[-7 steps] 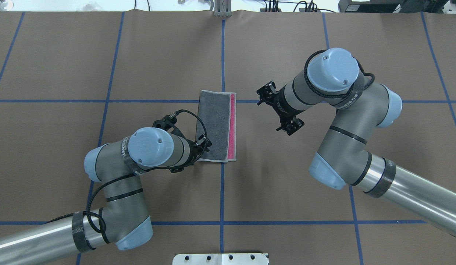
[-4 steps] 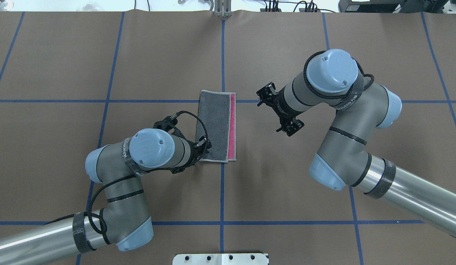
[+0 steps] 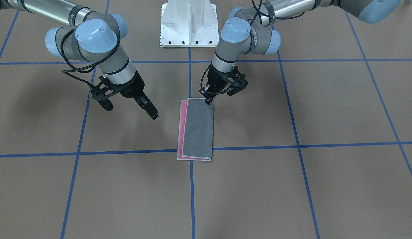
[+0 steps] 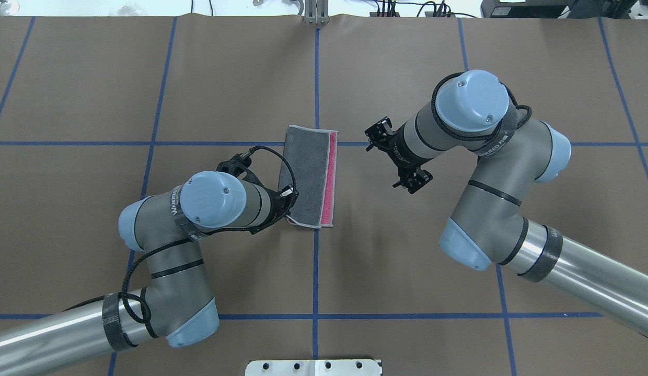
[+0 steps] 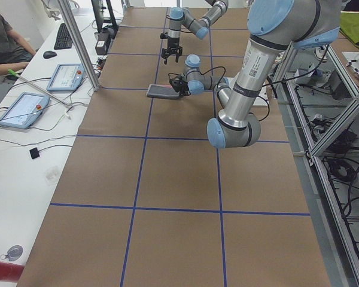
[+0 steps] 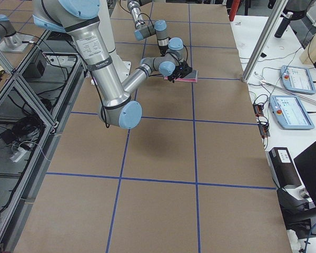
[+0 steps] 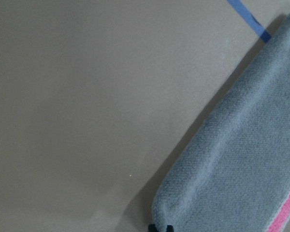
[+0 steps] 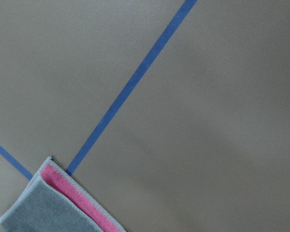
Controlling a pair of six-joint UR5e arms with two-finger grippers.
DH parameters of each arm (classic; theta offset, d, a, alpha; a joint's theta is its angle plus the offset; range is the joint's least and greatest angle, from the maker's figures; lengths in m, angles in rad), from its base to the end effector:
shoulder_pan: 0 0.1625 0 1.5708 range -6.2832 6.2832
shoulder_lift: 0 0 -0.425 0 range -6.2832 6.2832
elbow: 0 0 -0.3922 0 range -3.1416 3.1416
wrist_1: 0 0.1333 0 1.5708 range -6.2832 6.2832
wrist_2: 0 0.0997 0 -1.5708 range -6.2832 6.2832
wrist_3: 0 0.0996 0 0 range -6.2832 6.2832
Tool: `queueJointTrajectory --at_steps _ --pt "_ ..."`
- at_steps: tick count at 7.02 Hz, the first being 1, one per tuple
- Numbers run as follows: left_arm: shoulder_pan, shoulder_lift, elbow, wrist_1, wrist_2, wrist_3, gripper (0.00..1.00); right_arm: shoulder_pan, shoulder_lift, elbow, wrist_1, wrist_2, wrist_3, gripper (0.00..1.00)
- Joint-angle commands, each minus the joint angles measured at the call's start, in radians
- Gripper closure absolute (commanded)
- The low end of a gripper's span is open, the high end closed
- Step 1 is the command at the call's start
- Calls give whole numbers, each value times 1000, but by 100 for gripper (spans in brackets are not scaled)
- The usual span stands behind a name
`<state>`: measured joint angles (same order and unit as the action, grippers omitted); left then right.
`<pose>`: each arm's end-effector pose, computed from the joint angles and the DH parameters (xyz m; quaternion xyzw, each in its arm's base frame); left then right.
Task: Fold towel twice with both arms
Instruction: 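Grasp the near end of the grey strip with the left gripper, then lift the near end with the left gripper and fold it toward the far end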
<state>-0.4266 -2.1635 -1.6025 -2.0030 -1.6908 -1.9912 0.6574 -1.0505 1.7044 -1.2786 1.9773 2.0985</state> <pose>0.5786 -0.3963 0.2475 -0.0502 0.5033 -0.3267 0.7984 -0.4612 -0.4746 0.2653 -0.1504 -0.4569 0.4106 0.7746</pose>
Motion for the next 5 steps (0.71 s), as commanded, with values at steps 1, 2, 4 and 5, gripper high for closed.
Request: queueJointTrajectory --at_steps 1,2,4,5 --pt "-30 -41 7 6 -1 3 100 1 0 -2 -1 0 0 0" --pt "-59 -64 34 6 -3 17 100 1 -2 -2 -1 0 0 0" --pt "-118 -163 149 1 -7 54 100 1 -8 -2 1 1 0 0" --pt "-136 -205 204 0 -7 55 100 2 -14 -3 1 3 -12 0"
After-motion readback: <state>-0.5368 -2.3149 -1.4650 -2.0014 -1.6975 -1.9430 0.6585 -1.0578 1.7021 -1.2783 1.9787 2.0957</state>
